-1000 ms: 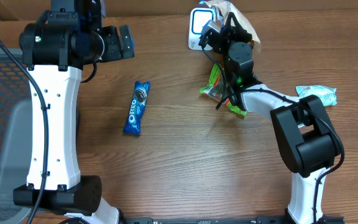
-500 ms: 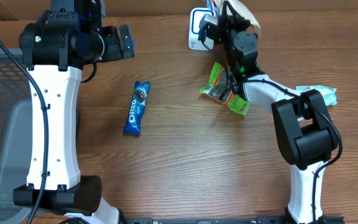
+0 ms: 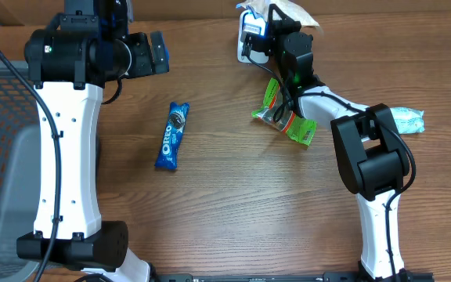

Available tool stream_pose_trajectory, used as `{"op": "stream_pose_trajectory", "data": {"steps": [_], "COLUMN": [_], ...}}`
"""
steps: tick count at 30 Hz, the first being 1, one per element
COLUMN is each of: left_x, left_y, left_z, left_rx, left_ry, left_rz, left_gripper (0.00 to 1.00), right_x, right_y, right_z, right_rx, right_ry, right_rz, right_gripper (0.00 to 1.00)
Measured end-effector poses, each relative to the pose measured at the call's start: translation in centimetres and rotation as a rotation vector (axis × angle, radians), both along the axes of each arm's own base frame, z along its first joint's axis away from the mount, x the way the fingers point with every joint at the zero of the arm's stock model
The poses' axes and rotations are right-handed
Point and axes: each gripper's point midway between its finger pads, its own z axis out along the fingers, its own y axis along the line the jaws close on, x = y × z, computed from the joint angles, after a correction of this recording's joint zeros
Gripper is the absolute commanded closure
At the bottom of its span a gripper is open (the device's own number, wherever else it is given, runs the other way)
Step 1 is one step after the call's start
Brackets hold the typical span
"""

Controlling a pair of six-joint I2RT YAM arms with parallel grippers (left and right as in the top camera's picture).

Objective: Scan the item barcode
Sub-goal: 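Hold the mushroom bag in front of the white scanner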

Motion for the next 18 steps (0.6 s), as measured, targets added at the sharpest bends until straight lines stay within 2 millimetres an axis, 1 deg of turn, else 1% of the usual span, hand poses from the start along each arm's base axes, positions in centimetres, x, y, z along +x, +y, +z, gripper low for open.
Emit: {"op": "stream_pose_trajectory", "data": {"steps": [3, 6, 18], "left_x": [0.0, 0.0, 0.0], "left_y": [0.0, 0.0, 0.0], "left_z": [0.0, 0.0, 0.0], "left_rx": [0.0, 0.0, 0.0], "left_ry": [0.0, 0.0, 0.0], "left_rz": [0.0, 0.0, 0.0], "left_gripper": [0.0, 0.0, 0.0], "right_x": [0.0, -0.1, -0.1], "right_y": [0.0, -0.1, -0.1], "right_z": [-1.1, -1.8, -1.8], "right_rx": [-0.028, -0.04, -0.045], "right_ry": [0.04, 0.066, 0.066], "right_rz": [0.0, -0.002, -0.002], "right_gripper": [0.96, 0.96, 0.96]}}
